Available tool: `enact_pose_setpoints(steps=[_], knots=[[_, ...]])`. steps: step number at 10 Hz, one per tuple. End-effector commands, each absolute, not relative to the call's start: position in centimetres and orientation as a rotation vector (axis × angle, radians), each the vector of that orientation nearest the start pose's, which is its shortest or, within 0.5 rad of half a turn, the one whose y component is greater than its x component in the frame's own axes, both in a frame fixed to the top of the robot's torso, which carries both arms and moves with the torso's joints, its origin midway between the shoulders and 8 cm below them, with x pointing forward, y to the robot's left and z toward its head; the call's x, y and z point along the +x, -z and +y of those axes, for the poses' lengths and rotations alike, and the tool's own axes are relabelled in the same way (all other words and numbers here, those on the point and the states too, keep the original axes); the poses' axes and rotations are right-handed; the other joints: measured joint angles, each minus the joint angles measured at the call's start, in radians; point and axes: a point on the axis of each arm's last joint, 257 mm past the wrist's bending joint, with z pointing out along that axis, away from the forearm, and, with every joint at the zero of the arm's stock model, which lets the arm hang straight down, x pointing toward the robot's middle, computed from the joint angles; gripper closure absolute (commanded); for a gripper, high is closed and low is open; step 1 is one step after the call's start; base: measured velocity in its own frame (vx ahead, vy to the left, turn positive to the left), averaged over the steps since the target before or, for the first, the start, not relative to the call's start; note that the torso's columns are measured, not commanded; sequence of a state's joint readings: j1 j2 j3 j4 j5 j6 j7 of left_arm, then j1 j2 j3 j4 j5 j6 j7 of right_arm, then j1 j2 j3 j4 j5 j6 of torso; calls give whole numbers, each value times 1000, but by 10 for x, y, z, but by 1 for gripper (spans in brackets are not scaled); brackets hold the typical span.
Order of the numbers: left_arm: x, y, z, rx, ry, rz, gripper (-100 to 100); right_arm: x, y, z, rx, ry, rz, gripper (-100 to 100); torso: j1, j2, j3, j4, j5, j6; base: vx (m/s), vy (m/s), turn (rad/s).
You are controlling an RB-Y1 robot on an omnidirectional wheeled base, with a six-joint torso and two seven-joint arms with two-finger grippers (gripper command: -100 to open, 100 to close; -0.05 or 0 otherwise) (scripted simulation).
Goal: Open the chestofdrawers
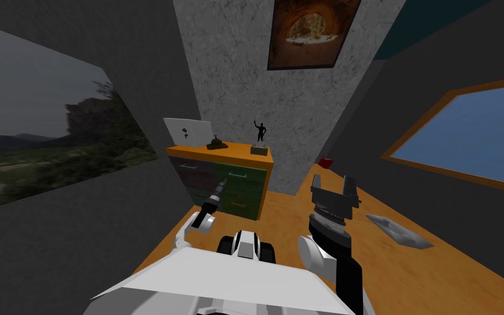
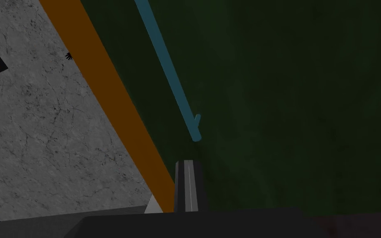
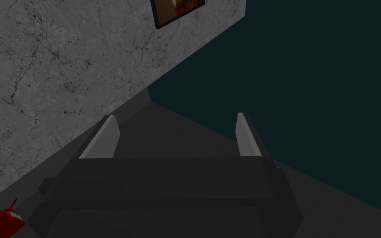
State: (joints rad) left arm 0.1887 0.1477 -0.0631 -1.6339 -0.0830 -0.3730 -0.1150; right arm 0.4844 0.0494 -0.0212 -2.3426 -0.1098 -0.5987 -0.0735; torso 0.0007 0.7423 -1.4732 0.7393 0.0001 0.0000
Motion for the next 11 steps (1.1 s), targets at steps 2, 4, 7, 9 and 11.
enact_pose_setpoints(steps=[2, 4, 7, 9, 11], knots=[[482, 193, 240, -769, 1101, 1205, -100, 307, -73, -299, 630, -1453, 357, 0, 0, -10, -6, -3, 0, 0, -16, 3, -20], [486, 194, 241, -774, 1095, 1211, -100, 307, -72, -299, 630, -1453, 357, 0, -2, -17, -11, -5, 0, 0, 138, -10, -20], [490, 187, 243, -776, 1091, 1212, -100, 307, -73, -299, 630, -1453, 357, 0, 0, 1, 0, 0, 0, 0, 105, 0, -15], [489, 185, 242, -775, 1092, 1210, -100, 307, -72, -299, 630, -1453, 357, 0, -1, -3, -2, -1, 0, 0, 83, -3, -10], [489, 189, 242, -778, 1091, 1213, 100, 307, -73, -299, 630, -1453, 356, 0, -1, 2, 1, 0, 0, 0, -49, -1, 17]])
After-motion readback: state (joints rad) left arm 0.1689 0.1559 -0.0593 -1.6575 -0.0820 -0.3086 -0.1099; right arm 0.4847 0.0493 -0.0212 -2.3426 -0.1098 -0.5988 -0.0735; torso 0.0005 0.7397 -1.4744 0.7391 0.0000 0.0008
